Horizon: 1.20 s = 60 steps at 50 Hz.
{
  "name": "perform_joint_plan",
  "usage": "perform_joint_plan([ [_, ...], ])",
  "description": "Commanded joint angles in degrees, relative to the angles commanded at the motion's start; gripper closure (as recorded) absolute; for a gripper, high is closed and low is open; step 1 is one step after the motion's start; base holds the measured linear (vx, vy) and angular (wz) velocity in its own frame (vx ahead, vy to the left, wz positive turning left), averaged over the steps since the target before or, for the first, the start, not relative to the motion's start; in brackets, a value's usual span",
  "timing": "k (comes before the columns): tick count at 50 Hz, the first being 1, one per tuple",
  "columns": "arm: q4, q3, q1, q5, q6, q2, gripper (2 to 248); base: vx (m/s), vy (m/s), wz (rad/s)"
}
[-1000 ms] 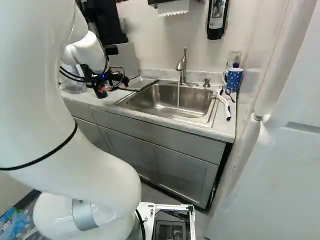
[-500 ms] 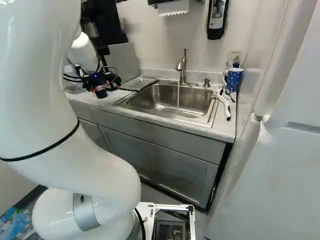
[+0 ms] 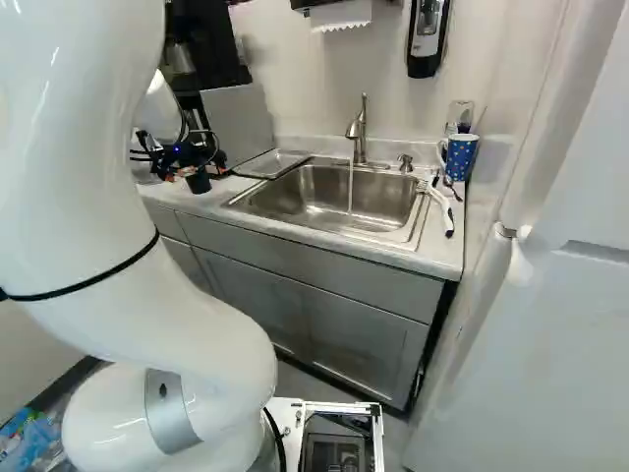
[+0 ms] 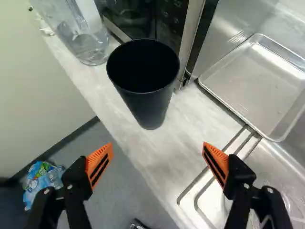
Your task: Rinse the cup and place it in the tray
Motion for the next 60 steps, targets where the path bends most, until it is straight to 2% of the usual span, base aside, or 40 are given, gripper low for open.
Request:
perform_joint_plan([
  [29, 0.00, 0.00, 0.00, 0.27, 0.00, 0.00, 3, 0.000, 0.000, 0.000],
  [60, 0.00, 0.97, 0.24, 4.71, 0.00, -0.28, 3, 0.000, 0.000, 0.000],
])
